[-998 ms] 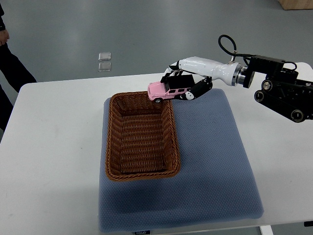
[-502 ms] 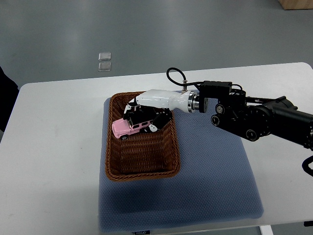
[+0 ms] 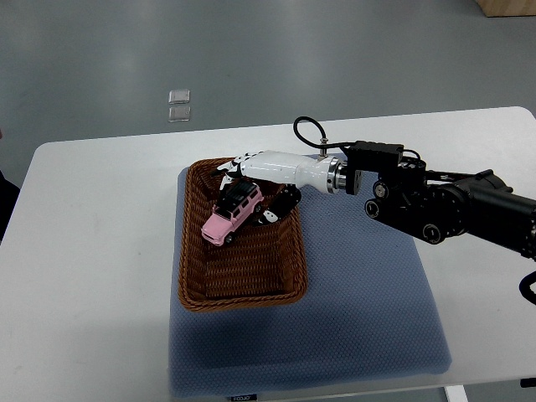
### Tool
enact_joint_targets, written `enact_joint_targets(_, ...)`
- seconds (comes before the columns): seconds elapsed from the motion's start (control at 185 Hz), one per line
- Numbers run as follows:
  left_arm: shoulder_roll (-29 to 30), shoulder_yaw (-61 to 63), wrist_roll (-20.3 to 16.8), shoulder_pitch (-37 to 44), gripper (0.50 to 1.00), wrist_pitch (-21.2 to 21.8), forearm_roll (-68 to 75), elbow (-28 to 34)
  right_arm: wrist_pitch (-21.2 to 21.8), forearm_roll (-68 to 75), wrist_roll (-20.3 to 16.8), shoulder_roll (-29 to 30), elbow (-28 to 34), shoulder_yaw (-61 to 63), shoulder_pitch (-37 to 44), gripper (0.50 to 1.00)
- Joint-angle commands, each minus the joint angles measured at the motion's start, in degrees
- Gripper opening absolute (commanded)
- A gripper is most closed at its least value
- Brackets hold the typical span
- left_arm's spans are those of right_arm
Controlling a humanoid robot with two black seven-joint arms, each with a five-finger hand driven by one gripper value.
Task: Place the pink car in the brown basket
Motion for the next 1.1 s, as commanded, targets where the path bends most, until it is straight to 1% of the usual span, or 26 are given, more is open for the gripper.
enact_joint_targets(0.0,0.0,0.0,-0.1,-0.4,1.000,0.0,0.0,0.1,-1.3,0.4,0.1,-0.5,0.1,0.8,-0.5,0.915)
enact_joint_targets(0.097,0.0,0.0,0.0,-0.4,1.000,0.0,0.0,0.0,-2.7,2.4,0.0,-0.7,0.1,4.1,-0.9,0.915)
enact_joint_targets(0.183,0.0,0.0,0.0,-0.4,1.000,0.0,0.0,0.0,-2.8,6.3,-0.2,-1.2,0.0,8.2,-2.8,0.915)
enact_joint_targets(0.27,0.0,0.0,0.0,-0.5,1.000,0.0,0.0,0.0,-2.1,11.4,-0.3,-3.2,0.0,12.4,-4.5,0.915)
enact_joint_targets(0.394,0.0,0.0,-0.1,-0.5,1.000,0.0,0.0,0.0,-2.1,20.3,-2.7,-5.8,0.0,16.0,-7.1,0.915)
enact_joint_targets(0.545,0.0,0.0,-0.1,-0.5,1.000,0.0,0.0,0.0,-2.3,33.6,-3.8,-8.8,0.0,18.1,-9.5,0.913)
enact_joint_targets(0.669,0.0,0.0,0.0,-0.5,1.000,0.0,0.0,0.0,-2.8,45.5,-5.8,-10.5,-0.1,19.2,-11.9,0.913)
enact_joint_targets(0.853,0.0,-0.1,0.0,-0.5,1.000,0.0,0.0,0.0,-2.9,61.3,-6.1,-11.3,-0.1,22.1,-15.9,0.911)
enact_joint_targets(0.912,0.0,-0.1,-0.1,-0.5,1.000,0.0,0.0,0.1,-2.9,64.8,-6.1,-11.7,-0.1,22.7,-17.0,0.911)
enact_joint_targets(1.095,0.0,-0.2,-0.1,-0.5,1.000,0.0,0.0,0.1,-2.8,73.3,-7.8,-12.1,-0.1,22.8,-18.3,0.913)
